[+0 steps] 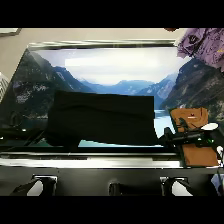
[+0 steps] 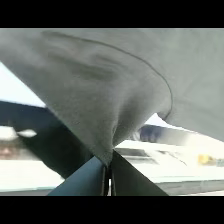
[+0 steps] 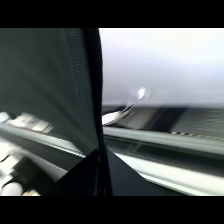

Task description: Fold the clothes and pants, and hang the long-sleeved shirts on hangers.

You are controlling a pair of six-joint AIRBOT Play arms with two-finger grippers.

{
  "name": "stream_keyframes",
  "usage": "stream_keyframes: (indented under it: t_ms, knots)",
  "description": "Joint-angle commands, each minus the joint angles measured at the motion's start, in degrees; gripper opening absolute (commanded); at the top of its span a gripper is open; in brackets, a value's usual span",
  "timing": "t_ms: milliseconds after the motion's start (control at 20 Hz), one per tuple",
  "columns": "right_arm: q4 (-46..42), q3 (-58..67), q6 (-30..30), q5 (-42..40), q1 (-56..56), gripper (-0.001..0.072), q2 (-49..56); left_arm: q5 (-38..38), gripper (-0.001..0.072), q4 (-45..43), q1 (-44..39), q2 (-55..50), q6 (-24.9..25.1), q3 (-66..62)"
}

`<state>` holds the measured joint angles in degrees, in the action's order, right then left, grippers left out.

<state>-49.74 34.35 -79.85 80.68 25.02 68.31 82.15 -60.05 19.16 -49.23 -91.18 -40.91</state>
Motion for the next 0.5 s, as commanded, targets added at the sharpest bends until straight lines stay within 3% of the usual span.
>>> stream_keyframes:
  t_ms: [0,150,450]
  knots:
    - [-5.95,0.04,-8.39,2.47,0.02,0.0032,-9.86,7.26,0.0013,-3.41,0.02,10.99,-4.04,-0.59]
    - [-3.04,0.13,-9.09,3.17,0.00,0.0032,-14.67,9.01,0.0012,-0.83,-0.07,13.75,-3.15,-0.59]
    - [-1.05,7.52,-6.82,-2.95,-0.63,0.0031,-12.72,-4.42,0.0012,4.59,-5.88,4.07,-0.22,-1.75]
